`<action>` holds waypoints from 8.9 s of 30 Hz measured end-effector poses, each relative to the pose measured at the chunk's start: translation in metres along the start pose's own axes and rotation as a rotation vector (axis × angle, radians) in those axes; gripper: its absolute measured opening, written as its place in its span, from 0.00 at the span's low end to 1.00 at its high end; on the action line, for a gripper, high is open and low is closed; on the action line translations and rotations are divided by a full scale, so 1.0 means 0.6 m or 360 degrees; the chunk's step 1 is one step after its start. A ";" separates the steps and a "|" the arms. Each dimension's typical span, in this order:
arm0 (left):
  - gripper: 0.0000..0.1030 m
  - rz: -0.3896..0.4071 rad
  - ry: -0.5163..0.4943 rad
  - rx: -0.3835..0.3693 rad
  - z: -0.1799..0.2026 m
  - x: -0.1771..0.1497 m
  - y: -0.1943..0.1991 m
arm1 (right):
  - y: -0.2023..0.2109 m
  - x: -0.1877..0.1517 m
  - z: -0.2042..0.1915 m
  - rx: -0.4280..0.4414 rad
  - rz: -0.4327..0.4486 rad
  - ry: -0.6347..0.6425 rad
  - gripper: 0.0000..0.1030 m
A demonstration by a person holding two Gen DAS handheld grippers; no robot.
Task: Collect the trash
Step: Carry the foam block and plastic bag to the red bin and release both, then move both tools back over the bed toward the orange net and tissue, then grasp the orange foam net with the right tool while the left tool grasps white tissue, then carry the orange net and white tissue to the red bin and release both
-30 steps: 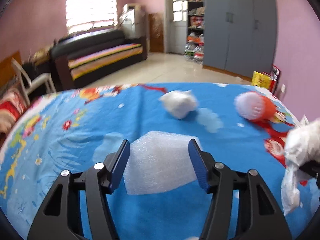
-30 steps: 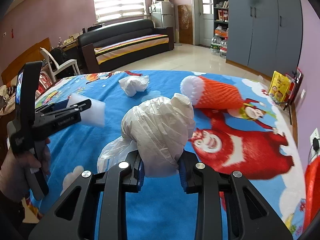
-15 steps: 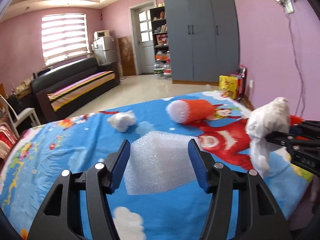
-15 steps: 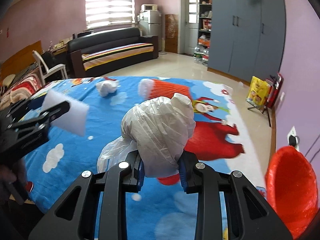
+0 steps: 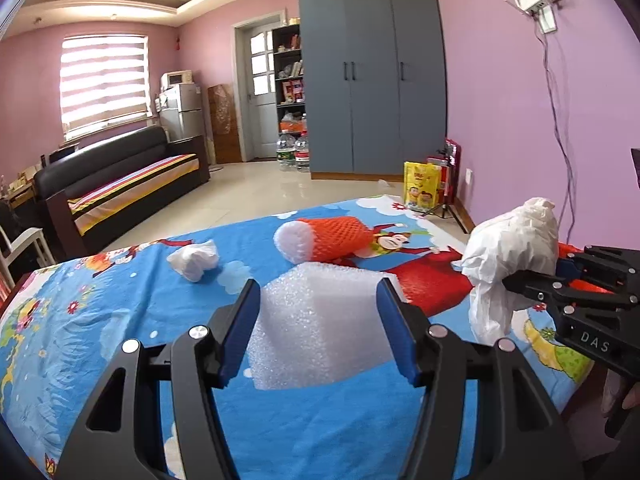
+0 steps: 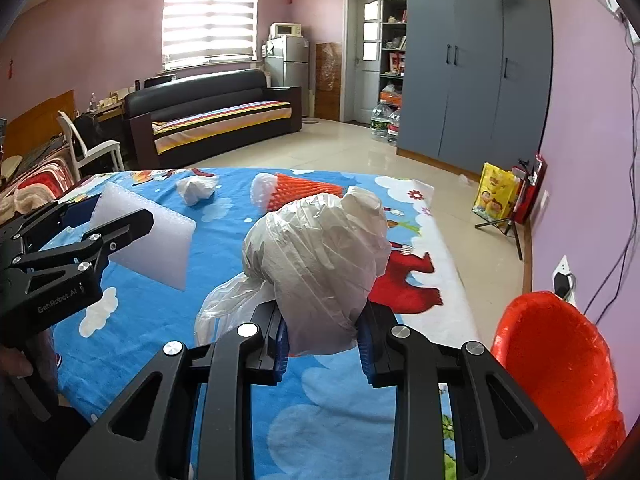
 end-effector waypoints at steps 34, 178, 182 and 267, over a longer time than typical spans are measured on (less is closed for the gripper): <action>0.57 0.0097 -0.0134 -0.0518 0.337 0.042 0.003 | 0.159 -0.104 0.282 -0.0518 0.0044 -0.0320 0.28; 0.17 -0.0032 0.0096 -0.0222 0.063 -0.053 0.052 | 0.074 -0.071 0.012 -0.0002 0.0020 0.0030 0.20; 0.17 -0.0041 0.0120 -0.0237 0.065 -0.055 0.049 | 0.089 -0.065 0.026 -0.0013 0.0066 -0.0008 0.20; 0.21 -0.0038 -0.0342 -0.0937 0.597 0.012 -0.081 | 0.170 -0.181 0.409 -0.0589 -0.0061 -0.0498 0.22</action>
Point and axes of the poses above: each gripper's, at about its wrist camera, not at the fingertips, and y roughly against the way its jaws point, z to its right, x to its top, the point moved 10 cm from there along -y, roughly the way its jaws point, and after that the axes turned 8 degrees about x, right-handed, at the moved point
